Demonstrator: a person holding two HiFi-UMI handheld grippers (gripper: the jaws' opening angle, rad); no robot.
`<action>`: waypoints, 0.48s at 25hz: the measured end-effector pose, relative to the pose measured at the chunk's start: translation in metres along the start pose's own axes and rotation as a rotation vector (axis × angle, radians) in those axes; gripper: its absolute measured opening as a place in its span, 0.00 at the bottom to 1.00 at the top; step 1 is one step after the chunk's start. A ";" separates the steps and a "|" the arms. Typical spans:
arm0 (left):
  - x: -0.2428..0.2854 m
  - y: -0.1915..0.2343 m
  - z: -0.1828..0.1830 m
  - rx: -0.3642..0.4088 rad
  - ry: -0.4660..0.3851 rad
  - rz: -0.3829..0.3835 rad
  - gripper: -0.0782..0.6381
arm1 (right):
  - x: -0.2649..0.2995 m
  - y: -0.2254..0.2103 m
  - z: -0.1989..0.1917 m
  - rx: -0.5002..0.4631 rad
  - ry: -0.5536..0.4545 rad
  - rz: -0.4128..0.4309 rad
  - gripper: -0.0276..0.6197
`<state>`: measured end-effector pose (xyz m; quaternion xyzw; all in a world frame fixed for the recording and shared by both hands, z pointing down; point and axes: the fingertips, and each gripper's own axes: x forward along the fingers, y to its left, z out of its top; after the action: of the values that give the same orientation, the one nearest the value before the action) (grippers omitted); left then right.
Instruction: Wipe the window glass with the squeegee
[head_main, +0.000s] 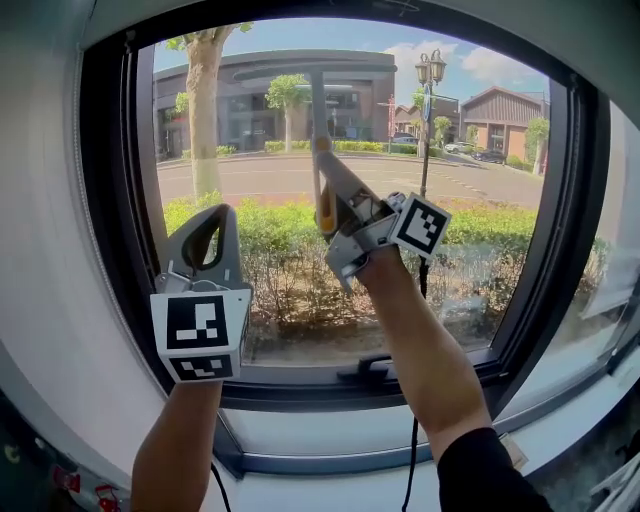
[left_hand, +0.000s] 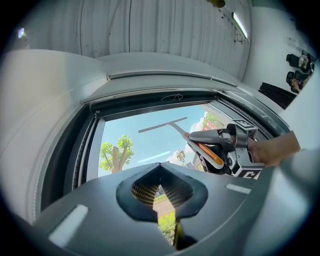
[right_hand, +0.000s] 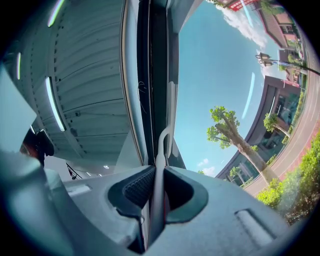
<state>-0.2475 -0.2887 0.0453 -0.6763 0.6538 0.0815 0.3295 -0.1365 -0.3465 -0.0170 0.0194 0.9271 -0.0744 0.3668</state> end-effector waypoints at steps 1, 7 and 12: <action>0.000 -0.004 -0.005 -0.005 0.010 -0.006 0.13 | -0.007 -0.001 -0.008 0.009 0.007 -0.005 0.11; -0.002 -0.026 -0.035 -0.042 0.055 -0.037 0.13 | -0.050 -0.004 -0.044 0.054 0.033 -0.038 0.11; -0.007 -0.043 -0.052 -0.081 0.062 -0.056 0.13 | -0.084 -0.003 -0.062 0.079 0.037 -0.063 0.12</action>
<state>-0.2249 -0.3144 0.1036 -0.7092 0.6408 0.0777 0.2835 -0.1168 -0.3384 0.0853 0.0061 0.9303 -0.1220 0.3459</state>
